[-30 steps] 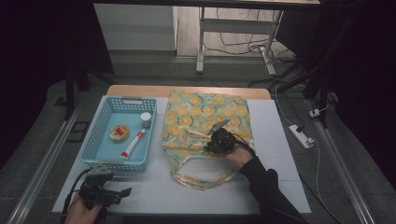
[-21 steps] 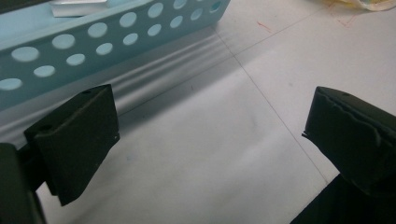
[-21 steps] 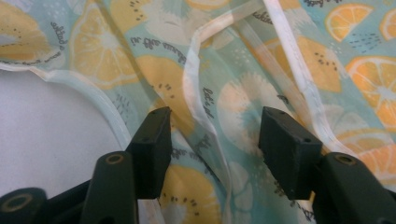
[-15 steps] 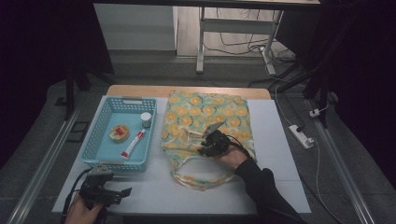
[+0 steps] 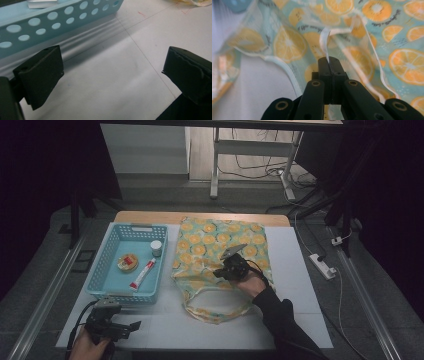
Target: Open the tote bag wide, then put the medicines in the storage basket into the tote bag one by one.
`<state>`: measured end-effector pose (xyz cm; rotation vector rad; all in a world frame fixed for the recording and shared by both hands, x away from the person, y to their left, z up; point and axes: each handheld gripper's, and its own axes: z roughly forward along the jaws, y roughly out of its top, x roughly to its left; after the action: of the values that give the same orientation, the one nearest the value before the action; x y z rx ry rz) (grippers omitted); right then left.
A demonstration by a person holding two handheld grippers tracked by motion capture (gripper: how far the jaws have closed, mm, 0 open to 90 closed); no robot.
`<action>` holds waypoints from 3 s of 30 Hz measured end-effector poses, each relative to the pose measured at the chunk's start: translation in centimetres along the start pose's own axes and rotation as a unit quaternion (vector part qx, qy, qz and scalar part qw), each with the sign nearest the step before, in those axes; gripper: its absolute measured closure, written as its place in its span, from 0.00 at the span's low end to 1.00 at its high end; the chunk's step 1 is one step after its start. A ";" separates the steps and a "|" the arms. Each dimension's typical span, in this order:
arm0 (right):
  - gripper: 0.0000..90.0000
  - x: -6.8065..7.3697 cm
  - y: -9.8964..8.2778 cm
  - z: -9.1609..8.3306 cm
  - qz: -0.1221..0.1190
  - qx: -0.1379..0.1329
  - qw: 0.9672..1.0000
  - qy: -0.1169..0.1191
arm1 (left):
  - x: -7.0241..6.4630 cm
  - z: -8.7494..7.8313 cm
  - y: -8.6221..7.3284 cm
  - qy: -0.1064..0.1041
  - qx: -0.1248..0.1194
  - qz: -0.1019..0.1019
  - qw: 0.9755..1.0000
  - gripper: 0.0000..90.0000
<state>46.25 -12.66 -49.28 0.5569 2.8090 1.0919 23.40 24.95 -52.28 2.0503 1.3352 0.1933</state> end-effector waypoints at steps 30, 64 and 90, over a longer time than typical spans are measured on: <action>1.00 1.2 3.5 -5.2 0.008 -0.079 0.997 -0.020 | 0.1 -0.6 -0.3 -0.007 -0.029 -0.004 1.000 0.00; 1.00 1.3 3.7 -6.3 0.005 -0.098 0.995 -0.035 | 0.1 -1.0 -0.4 0.002 -0.042 -0.006 0.999 0.00; 1.00 1.1 3.6 -6.3 0.004 -0.095 0.995 -0.035 | 0.3 -2.5 0.5 -0.033 -0.059 -0.001 0.998 0.00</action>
<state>45.11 -13.82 -42.13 0.5767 2.6077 1.2969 22.76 26.18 -50.08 1.9398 1.2562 0.1978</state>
